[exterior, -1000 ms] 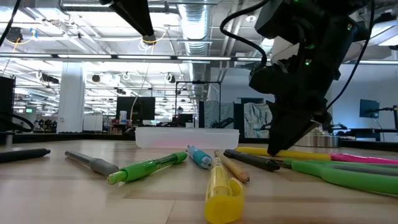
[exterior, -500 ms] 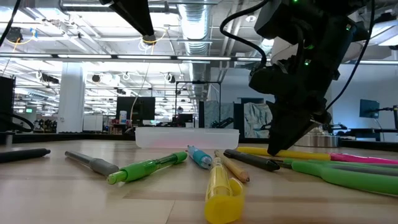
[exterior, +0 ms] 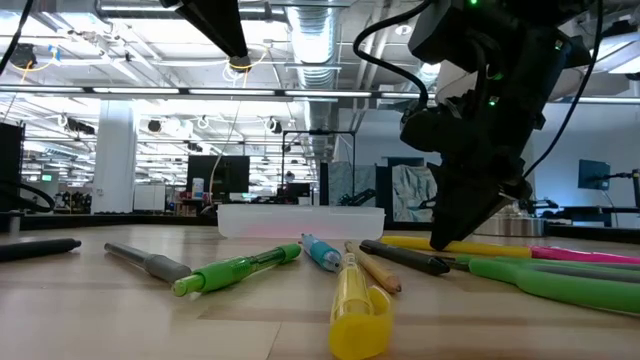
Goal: Pick & place school supplies into a supply box
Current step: Put the yellow pen into the supply box
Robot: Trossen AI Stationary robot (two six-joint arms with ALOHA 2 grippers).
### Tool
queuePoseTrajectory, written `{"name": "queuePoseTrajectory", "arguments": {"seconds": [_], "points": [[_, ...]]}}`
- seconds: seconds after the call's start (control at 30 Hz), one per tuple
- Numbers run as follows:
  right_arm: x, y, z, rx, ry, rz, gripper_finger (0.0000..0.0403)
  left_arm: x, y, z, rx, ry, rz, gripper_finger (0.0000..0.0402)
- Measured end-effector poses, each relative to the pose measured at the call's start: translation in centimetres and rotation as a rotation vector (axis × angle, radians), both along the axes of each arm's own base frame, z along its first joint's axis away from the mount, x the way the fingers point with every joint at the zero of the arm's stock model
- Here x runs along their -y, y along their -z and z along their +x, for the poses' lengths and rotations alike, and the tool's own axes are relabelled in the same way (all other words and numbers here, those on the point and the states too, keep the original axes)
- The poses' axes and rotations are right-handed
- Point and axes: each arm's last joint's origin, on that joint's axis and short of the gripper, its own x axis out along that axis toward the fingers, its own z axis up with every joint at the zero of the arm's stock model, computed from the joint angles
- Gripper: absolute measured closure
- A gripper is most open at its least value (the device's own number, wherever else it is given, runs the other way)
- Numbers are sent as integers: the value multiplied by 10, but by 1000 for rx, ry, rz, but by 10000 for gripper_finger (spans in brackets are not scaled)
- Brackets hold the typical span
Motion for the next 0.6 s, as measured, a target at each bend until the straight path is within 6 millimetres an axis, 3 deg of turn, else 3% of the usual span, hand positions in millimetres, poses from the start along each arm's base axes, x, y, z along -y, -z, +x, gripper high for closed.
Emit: {"name": "queuePoseTrajectory", "arguments": {"seconds": [0.6], "points": [[0,0,0,1,-2,7,352,0,0,0,0,0,0,262]]}}
